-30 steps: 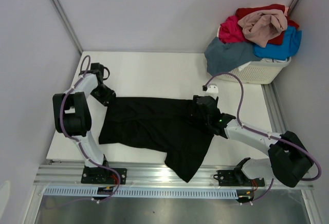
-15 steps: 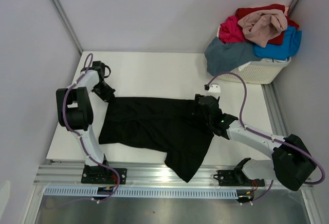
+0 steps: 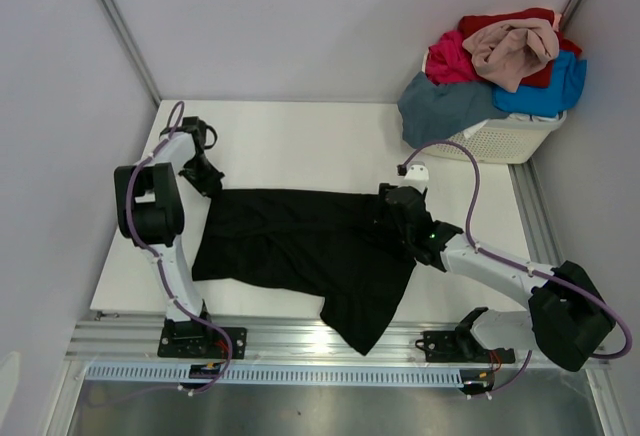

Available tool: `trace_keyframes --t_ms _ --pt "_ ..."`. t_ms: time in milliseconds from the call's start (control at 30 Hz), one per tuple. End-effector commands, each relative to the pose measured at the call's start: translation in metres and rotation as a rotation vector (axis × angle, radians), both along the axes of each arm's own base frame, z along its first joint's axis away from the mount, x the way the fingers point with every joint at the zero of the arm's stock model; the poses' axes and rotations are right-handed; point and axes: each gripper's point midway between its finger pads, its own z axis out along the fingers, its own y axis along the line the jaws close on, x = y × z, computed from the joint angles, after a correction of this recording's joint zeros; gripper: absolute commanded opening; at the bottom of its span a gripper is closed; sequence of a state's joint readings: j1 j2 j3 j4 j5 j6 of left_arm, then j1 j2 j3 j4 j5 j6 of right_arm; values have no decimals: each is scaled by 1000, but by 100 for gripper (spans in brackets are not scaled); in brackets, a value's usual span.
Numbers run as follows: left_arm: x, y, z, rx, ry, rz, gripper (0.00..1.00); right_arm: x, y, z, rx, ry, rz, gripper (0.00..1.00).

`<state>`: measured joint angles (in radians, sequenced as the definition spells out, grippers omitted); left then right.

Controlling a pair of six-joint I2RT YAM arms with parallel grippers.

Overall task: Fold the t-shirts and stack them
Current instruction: Fold the flattened tshirt in 1/3 of the way

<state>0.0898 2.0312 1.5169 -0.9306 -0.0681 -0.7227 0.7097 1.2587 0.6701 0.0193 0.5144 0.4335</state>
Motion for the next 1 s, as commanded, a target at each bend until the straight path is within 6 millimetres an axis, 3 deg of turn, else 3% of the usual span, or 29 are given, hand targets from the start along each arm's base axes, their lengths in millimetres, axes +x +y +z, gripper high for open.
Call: trace_keyframes --t_ms 0,167,267,367,433,500,533,567,600,800,967 --pt "5 1 6 19 -11 -32 7 11 8 19 36 -46 -18 64" --pt "-2 5 14 59 -63 -52 48 12 13 20 44 -43 -1 65" --pt "-2 9 17 78 -62 -52 58 13 17 21 53 -42 14 65" --pt "-2 9 16 81 -62 -60 58 12 20 21 61 -38 27 65" --pt "-4 7 11 83 -49 -70 55 11 19 22 61 -36 28 66" --pt "-4 5 8 74 -41 -77 41 10 19 25 68 -42 28 66" --pt "-4 5 7 74 -41 -81 32 9 18 25 67 -40 28 65" --pt "-3 3 6 69 -46 -89 5 9 17 25 65 -43 23 66" --pt "-4 2 4 68 -41 -96 1 8 16 27 67 -47 22 66" --pt "-5 8 6 105 -28 -87 1 6 13 28 69 -49 15 66" --pt "10 25 14 164 -27 -58 1 4 12 28 68 -45 23 65"
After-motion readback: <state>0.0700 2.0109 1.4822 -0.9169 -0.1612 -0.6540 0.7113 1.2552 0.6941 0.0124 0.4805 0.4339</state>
